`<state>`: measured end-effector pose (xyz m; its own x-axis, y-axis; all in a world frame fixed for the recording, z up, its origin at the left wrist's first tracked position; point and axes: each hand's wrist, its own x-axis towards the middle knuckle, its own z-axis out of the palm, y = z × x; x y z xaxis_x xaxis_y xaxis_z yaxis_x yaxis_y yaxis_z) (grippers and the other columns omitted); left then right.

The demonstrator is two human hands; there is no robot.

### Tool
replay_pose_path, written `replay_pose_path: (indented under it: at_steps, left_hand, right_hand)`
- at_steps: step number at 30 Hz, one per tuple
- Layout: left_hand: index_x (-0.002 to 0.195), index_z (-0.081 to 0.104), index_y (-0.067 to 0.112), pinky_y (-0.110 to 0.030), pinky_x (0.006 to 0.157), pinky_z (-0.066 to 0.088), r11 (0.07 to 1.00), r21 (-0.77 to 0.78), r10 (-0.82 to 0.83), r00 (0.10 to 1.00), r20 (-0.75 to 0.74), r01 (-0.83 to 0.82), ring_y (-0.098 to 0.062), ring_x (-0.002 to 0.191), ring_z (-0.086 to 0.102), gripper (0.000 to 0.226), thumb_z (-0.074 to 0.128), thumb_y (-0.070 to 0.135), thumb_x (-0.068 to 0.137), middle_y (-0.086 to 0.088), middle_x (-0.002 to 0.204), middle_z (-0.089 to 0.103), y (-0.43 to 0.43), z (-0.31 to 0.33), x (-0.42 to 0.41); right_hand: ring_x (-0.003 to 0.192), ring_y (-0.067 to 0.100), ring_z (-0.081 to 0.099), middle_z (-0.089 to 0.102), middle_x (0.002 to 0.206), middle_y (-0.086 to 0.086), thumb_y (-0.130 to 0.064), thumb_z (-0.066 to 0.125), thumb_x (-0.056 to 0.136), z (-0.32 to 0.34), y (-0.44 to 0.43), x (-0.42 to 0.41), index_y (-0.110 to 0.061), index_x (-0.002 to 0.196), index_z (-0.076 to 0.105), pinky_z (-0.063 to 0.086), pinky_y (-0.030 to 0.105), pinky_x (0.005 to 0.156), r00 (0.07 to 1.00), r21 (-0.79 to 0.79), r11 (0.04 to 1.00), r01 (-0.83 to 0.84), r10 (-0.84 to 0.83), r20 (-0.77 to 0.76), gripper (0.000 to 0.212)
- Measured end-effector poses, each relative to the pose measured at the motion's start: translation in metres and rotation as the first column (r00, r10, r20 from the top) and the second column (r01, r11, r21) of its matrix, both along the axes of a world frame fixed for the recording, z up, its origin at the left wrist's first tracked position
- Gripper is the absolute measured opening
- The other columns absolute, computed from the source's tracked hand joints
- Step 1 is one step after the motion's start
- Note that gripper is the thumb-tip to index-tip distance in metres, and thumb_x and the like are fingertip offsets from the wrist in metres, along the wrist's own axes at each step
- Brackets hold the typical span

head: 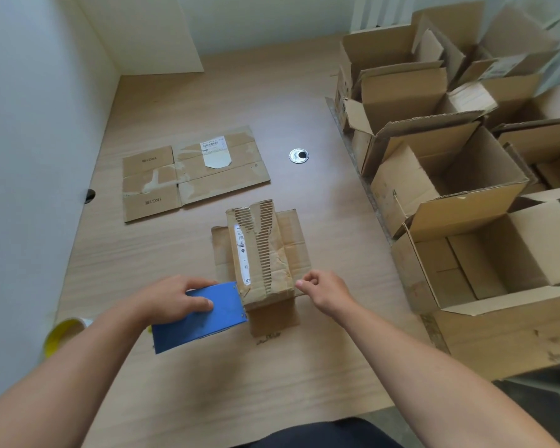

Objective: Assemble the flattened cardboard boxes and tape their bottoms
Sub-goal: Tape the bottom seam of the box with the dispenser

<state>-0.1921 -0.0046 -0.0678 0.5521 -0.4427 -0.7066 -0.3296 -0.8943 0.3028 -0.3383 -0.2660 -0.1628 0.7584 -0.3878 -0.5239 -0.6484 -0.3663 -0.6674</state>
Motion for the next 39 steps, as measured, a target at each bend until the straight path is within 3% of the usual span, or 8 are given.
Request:
replay_pose_path:
  at_steps: [8, 11, 18, 23, 28, 32, 35, 39]
  left_hand:
    - [0.117, 0.058, 0.058, -0.023, 0.076, 0.042, 1.000, -0.016, -0.021, 0.999, -0.028, 0.020, 0.003, 0.096, 0.059, 0.029, 0.061, 0.041, 0.093, 0.029, 0.110, 0.063, 0.002, -0.006, 0.005]
    - [0.122, 0.057, 0.056, -0.027, 0.082, 0.045, 1.000, -0.011, -0.024, 0.999, -0.026, 0.024, -0.001, 0.099, 0.059, 0.033, 0.061, 0.042, 0.093, 0.026, 0.113, 0.063, 0.001, -0.007, 0.005]
    - [0.128, 0.054, 0.055, -0.033, 0.094, 0.046, 0.999, 0.007, -0.048, 0.999, -0.015, 0.048, -0.009, 0.105, 0.059, 0.037, 0.060, 0.041, 0.094, 0.019, 0.120, 0.063, -0.002, -0.002, 0.005]
    - [0.131, 0.052, 0.054, -0.030, 0.089, 0.045, 0.998, 0.014, -0.059, 0.998, -0.029, 0.059, -0.008, 0.104, 0.059, 0.039, 0.060, 0.041, 0.095, 0.018, 0.119, 0.063, -0.005, 0.002, 0.006]
    - [0.134, 0.052, 0.050, -0.031, 0.088, 0.043, 0.999, 0.001, -0.048, 0.999, -0.026, 0.048, -0.012, 0.106, 0.058, 0.040, 0.059, 0.041, 0.095, 0.014, 0.123, 0.063, -0.005, -0.002, 0.006]
    - [0.134, 0.052, 0.051, -0.028, 0.088, 0.044, 0.999, -0.050, 0.000, 0.999, -0.051, -0.003, -0.010, 0.108, 0.059, 0.041, 0.061, 0.040, 0.095, 0.016, 0.124, 0.063, 0.000, -0.005, 0.002]
    - [0.132, 0.054, 0.051, -0.022, 0.081, 0.043, 0.994, -0.109, 0.012, 0.998, -0.058, -0.019, -0.004, 0.103, 0.059, 0.040, 0.062, 0.038, 0.094, 0.019, 0.122, 0.063, 0.007, -0.008, -0.002]
    - [0.138, 0.052, 0.047, -0.032, 0.096, 0.046, 0.987, -0.134, 0.078, 0.993, -0.084, -0.089, -0.010, 0.109, 0.060, 0.048, 0.063, 0.042, 0.091, 0.016, 0.127, 0.062, 0.016, -0.013, -0.006]
  right_hand:
    - [0.127, 0.028, 0.042, 0.042, 0.131, 0.002, -0.053, 0.054, 0.095, -0.004, 0.023, -0.006, -0.038, 0.133, 0.053, 0.039, 0.042, 0.103, 0.989, -0.163, 0.977, 0.139, -0.144, -0.020, 0.041]
    - [0.117, 0.026, 0.044, 0.043, 0.112, -0.003, -0.049, 0.058, 0.094, 0.000, 0.018, -0.008, -0.033, 0.100, 0.057, 0.041, 0.039, 0.095, 0.992, -0.198, 0.972, 0.126, -0.122, 0.034, 0.017]
    - [0.120, 0.014, 0.038, 0.049, 0.117, -0.004, -0.038, 0.068, 0.091, 0.001, 0.010, -0.011, -0.023, 0.080, 0.065, 0.028, 0.023, 0.098, 0.986, 0.040, 0.998, -0.050, 0.042, 0.161, 0.019]
    - [0.125, 0.016, 0.039, 0.053, 0.128, -0.007, -0.044, 0.067, 0.091, 0.001, 0.007, 0.001, -0.027, 0.080, 0.059, 0.034, 0.035, 0.103, 0.965, -0.209, 0.962, -0.174, 0.209, 0.157, 0.022]
    - [0.126, 0.028, 0.043, 0.048, 0.139, 0.002, -0.039, 0.065, 0.092, 0.003, 0.002, 0.007, -0.028, 0.121, 0.061, 0.039, 0.042, 0.097, 0.875, -0.587, 0.753, -0.296, 0.461, 0.151, 0.031]
    - [0.147, 0.031, 0.029, 0.028, 0.162, 0.007, -0.003, 0.065, 0.080, 0.000, 0.001, 0.016, -0.037, 0.153, 0.033, 0.039, 0.043, 0.101, 0.653, -0.736, 0.499, -0.458, 0.750, 0.103, 0.087]
    - [0.149, 0.017, -0.023, -0.012, 0.165, -0.013, -0.017, 0.046, 0.099, -0.004, -0.002, 0.032, -0.041, 0.157, 0.002, 0.015, 0.040, 0.117, 0.522, -0.671, 0.361, -0.647, 0.851, -0.045, 0.077]
    - [0.142, 0.016, -0.030, -0.013, 0.159, -0.021, -0.049, 0.038, 0.103, -0.005, -0.001, 0.046, -0.041, 0.157, 0.008, 0.001, 0.046, 0.121, 0.477, -0.678, 0.318, -0.662, 0.877, -0.054, 0.062]
